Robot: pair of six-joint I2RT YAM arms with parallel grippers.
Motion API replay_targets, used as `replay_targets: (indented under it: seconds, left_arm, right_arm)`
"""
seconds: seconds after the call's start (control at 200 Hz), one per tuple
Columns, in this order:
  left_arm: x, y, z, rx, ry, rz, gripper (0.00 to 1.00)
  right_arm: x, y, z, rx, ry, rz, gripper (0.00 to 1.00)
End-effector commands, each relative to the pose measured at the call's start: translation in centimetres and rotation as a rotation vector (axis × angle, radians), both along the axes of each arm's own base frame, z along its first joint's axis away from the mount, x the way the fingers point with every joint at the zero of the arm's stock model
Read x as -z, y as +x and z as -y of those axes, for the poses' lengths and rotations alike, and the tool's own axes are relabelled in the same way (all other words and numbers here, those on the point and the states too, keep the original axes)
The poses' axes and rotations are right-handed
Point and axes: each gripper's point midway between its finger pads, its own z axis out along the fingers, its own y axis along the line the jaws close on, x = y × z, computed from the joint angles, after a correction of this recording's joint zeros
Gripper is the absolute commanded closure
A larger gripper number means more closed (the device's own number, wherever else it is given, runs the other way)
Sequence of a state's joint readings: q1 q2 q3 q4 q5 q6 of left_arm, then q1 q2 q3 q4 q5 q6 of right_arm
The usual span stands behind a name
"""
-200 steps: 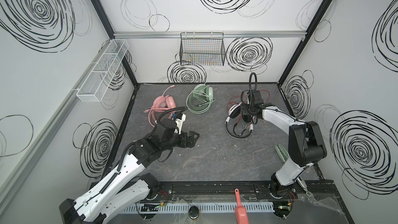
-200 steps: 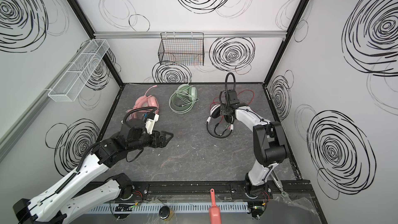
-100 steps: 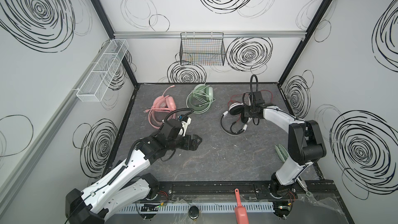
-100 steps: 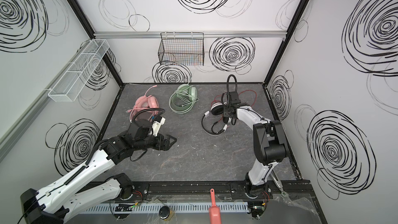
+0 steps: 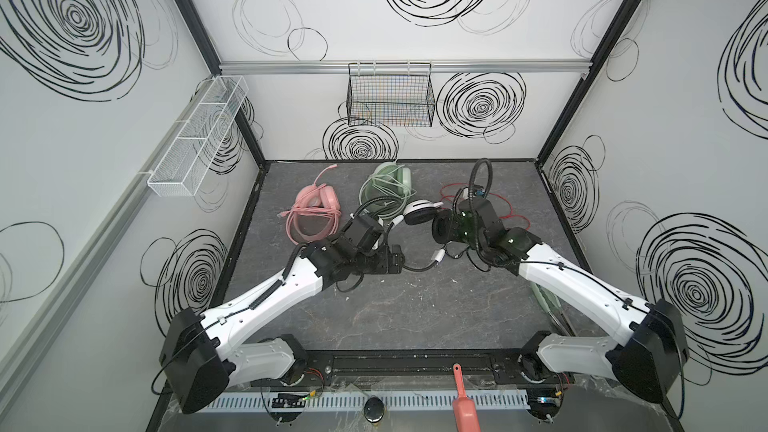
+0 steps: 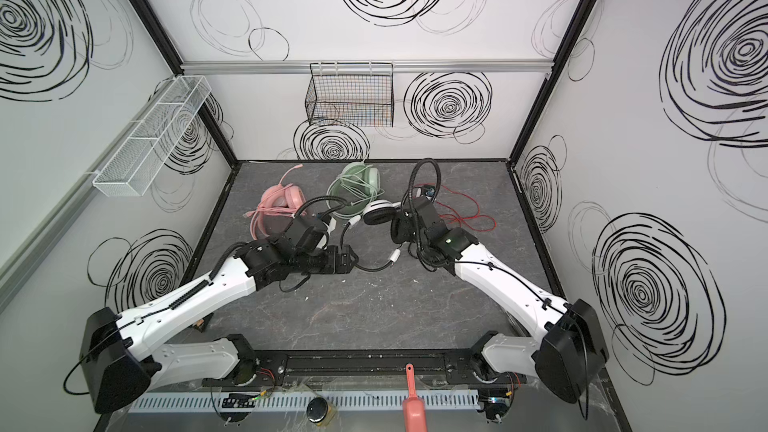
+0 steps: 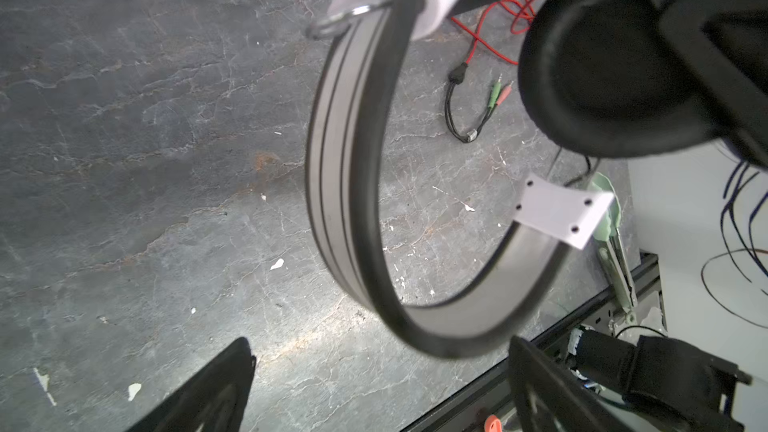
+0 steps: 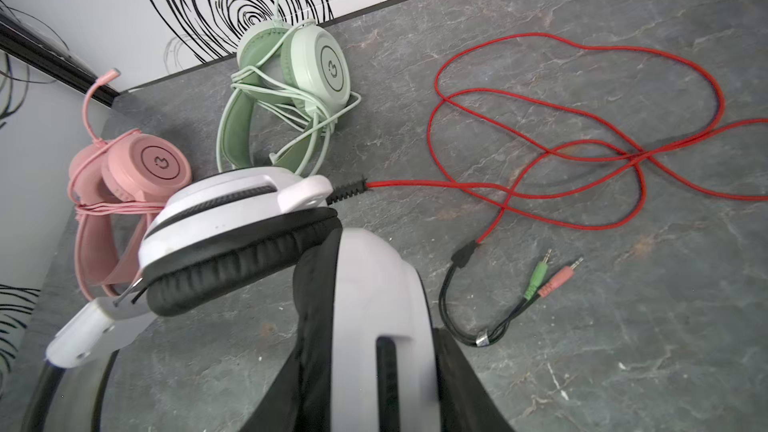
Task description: Wrap the headphones
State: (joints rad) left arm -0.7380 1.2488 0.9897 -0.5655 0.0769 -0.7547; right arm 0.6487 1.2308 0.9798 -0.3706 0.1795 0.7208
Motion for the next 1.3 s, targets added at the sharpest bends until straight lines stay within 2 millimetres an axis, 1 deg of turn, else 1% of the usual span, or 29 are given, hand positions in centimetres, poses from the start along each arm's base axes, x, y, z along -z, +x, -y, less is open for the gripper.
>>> replay_targets:
  seconds: [0.0, 0.115, 0.21, 0.355, 0.42, 0.45, 0.535, 0.58, 0.71, 0.76, 0.805, 0.855, 0.915, 0.936, 0.946, 1.031, 1.061, 1.091, 1.121, 1.161, 1.201, 1.236, 1.296]
  left_arm:
    - [-0.4, 1.8, 0.5, -0.089, -0.007, 0.008, 0.02]
    - [1.0, 2.3, 0.4, -0.12, 0.04, -0.023, 0.04]
    - [1.6, 2.2, 1.0, -0.127, 0.016, -0.048, 0.07]
    - [1.2, 2.4, 1.8, -0.137, 0.003, -0.04, 0.14]
    - [0.8, 2.7, 1.7, -0.149, 0.011, -0.024, 0.22]
    - [0.7, 2.8, 1.5, -0.161, 0.018, -0.02, 0.25]
    - [0.4, 2.9, 1.3, -0.18, 0.01, -0.017, 0.35]
    - [0.3, 2.8, 1.4, -0.185, -0.003, -0.023, 0.36]
    - [0.3, 2.4, 1.8, -0.199, -0.028, -0.041, 0.37]
    - [0.4, 2.2, 1.8, -0.204, -0.035, -0.044, 0.46]
    - [0.4, 2.2, 1.7, -0.209, -0.039, -0.044, 0.57]
    - [0.3, 2.1, 1.4, -0.216, -0.039, -0.037, 0.71]
    - [0.1, 2.1, 0.8, -0.234, -0.03, -0.027, 0.92]
    - [0.0, 2.1, 0.6, -0.238, -0.026, -0.024, 0.95]
    - [-0.1, 2.1, 0.5, -0.24, -0.026, -0.024, 1.0]
    - [-0.3, 1.9, -0.2, -0.239, -0.008, -0.018, 1.0]
    - [-0.4, 2.0, -0.5, -0.238, 0.006, -0.011, 1.0]
    - [-0.6, 2.1, -1.0, -0.236, 0.022, 0.0, 1.0]
    - [-0.8, 2.4, -1.6, -0.233, 0.045, 0.014, 1.0]
    - [-1.0, 2.9, -2.9, -0.236, 0.086, 0.03, 1.0]
    - [-1.0, 3.5, -4.3, -0.236, 0.132, 0.037, 1.0]
    - [-1.0, 3.9, -5.6, -0.234, 0.163, 0.039, 1.0]
    - [-1.2, 4.4, -8.0, -0.245, 0.215, 0.045, 1.0]
  right_arm:
    - [-2.7, -0.5, 1.1, 0.11, 0.101, 0.069, 0.84]
    - [-3.8, -1.4, 2.2, 0.133, 0.122, 0.102, 0.86]
    - [-4.5, -2.0, 3.1, 0.161, 0.135, 0.123, 0.88]
    - [-4.6, -2.4, 3.4, 0.172, 0.145, 0.128, 0.88]
    - [-4.8, -2.6, 3.6, 0.183, 0.147, 0.133, 0.89]
    - [-4.9, -2.8, 3.7, 0.19, 0.15, 0.136, 0.93]
    - [-5.4, -3.3, 3.5, 0.216, 0.185, 0.151, 0.98]
    - [-5.5, -3.7, 3.2, 0.232, 0.217, 0.164, 1.0]
    - [-6.1, -5.1, 1.8, 0.262, 0.288, 0.207, 1.0]
    - [-6.5, -5.7, 1.3, 0.269, 0.295, 0.226, 1.0]
    - [-6.7, -6.2, 1.1, 0.28, 0.297, 0.236, 1.0]
    - [-7.0, -6.7, 0.7, 0.281, 0.301, 0.243, 1.0]
    - [-7.4, -7.3, 0.3, 0.282, 0.303, 0.257, 1.0]
    - [-7.6, -7.5, 0.2, 0.283, 0.299, 0.265, 1.0]
    - [-7.7, -7.6, 0.1, 0.284, 0.298, 0.269, 1.0]
    - [-8.2, -8.4, -0.9, 0.257, 0.282, 0.277, 1.0]
    - [-8.3, -8.6, -1.3, 0.247, 0.279, 0.279, 0.95]
    - [-8.5, -8.8, -1.9, 0.216, 0.273, 0.283, 0.87]
    - [-9.1, -8.9, -2.7, 0.163, 0.264, 0.3, 0.72]
    - [-9.6, -9.3, -3.8, 0.067, 0.233, 0.318, 0.55]
    - [-10.5, -9.7, -4.7, -0.041, 0.203, 0.343, 0.43]
    - [-11.2, -10.4, -5.2, -0.135, 0.182, 0.37, 0.36]
    - [-12.7, -11.6, -5.2, -0.267, 0.166, 0.443, 0.33]
